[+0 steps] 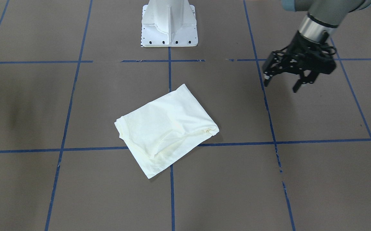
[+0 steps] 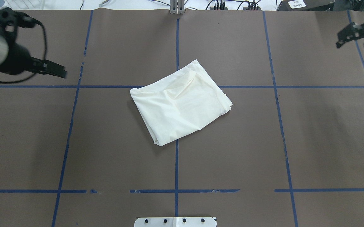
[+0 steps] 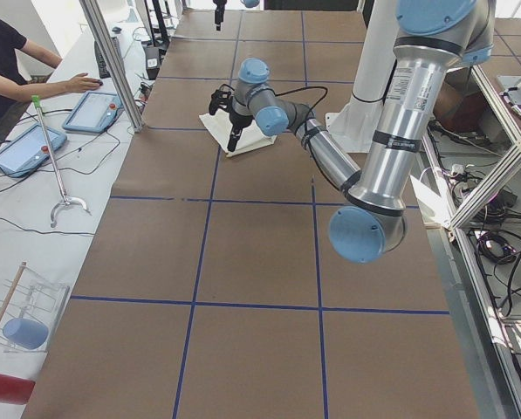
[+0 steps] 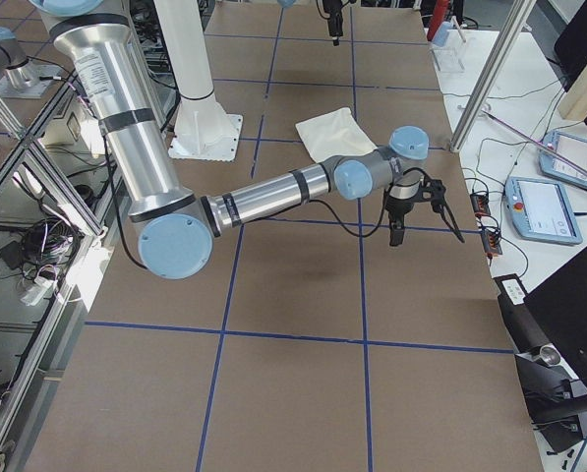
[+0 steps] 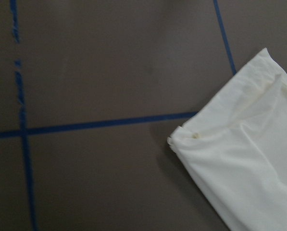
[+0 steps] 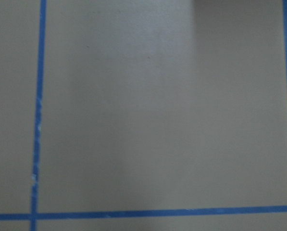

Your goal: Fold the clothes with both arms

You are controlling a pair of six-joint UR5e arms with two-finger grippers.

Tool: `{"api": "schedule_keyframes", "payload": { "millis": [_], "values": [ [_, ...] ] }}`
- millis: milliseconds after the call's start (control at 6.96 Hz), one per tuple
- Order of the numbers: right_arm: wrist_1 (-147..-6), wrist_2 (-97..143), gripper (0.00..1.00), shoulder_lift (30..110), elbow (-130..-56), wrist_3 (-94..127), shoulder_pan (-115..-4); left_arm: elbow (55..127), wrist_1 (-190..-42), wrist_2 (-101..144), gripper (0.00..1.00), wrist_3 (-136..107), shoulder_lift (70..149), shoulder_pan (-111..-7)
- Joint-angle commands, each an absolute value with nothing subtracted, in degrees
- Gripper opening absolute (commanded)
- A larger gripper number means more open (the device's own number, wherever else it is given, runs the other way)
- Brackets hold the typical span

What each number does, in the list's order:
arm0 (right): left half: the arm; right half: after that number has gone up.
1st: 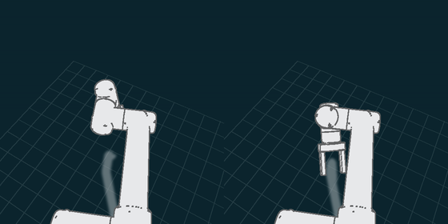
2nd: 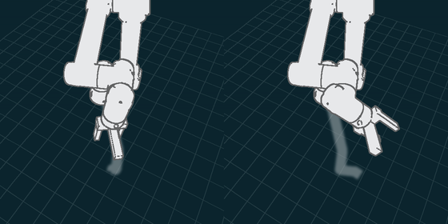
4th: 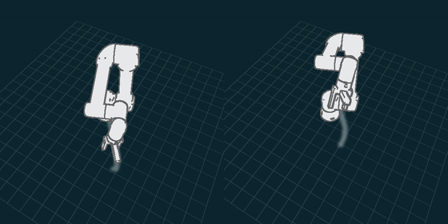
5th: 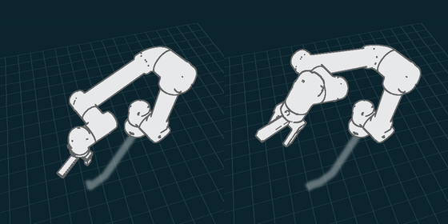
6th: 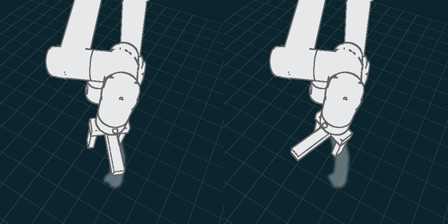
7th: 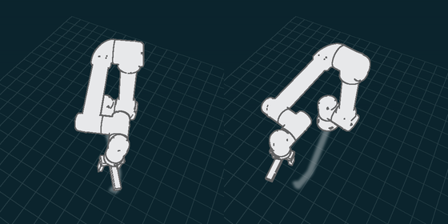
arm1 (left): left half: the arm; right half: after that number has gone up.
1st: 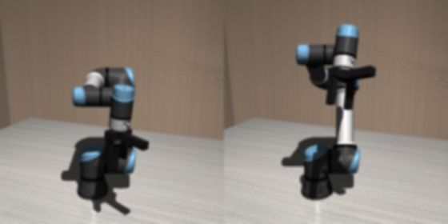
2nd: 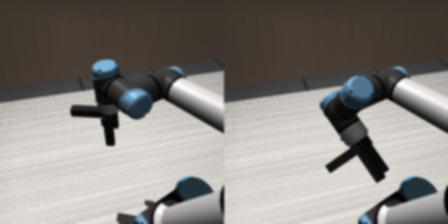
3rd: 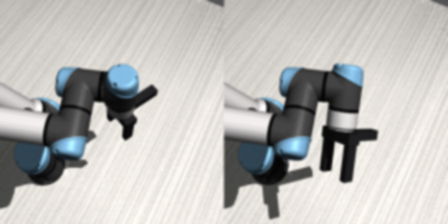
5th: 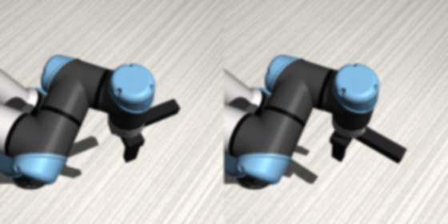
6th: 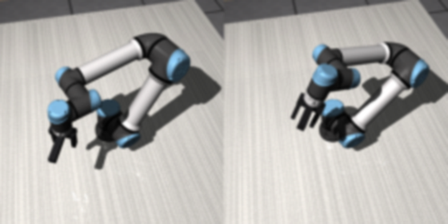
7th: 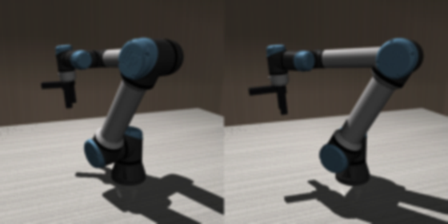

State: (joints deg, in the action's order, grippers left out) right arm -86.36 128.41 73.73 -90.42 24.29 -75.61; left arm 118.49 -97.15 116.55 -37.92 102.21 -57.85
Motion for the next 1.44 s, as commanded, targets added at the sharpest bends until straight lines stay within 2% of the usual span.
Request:
{"api": "schedule_keyframes", "payload": {
  "millis": [0, 144, 287, 718, 1005, 1293],
  "values": [
    [-86.7, 131.6, 1.0, 83.7, -91.7, 5.2, -84.2, 112.5, -94.8, 121.4, 1.0, -3.8, 96.1, -78.2],
    [-87.8, 132.2, 1.0, 87.2, -91.8, 1.2, -87.9, 104.6, -95.0, 126.3, 1.0, 12.8, 95.2, -86.3],
    [-87.2, 131.3, 1.0, 89.4, -92.0, 1.2, -87.8, 101.7, -96.9, 130.0, 1.0, 17.4, 91.6, -91.1],
    [-87.3, 132.3, 1.0, 90.9, -91.2, 0.8, -87.9, 92.2, -102.9, 129.1, 1.0, 16.3, 88.5, -91.1],
    [-87.5, 134.9, 1.0, 93.2, -90.9, 0.7, -88.8, 92.3, -98.5, 129.1, 1.0, 14.9, 88.4, -91.1],
    [-87.4, 137.7, 1.0, 94.6, -91.3, 0.5, -92.5, 95.4, -94.1, 129.5, 1.0, 8.8, 88.5, -90.1]
  ]
}}
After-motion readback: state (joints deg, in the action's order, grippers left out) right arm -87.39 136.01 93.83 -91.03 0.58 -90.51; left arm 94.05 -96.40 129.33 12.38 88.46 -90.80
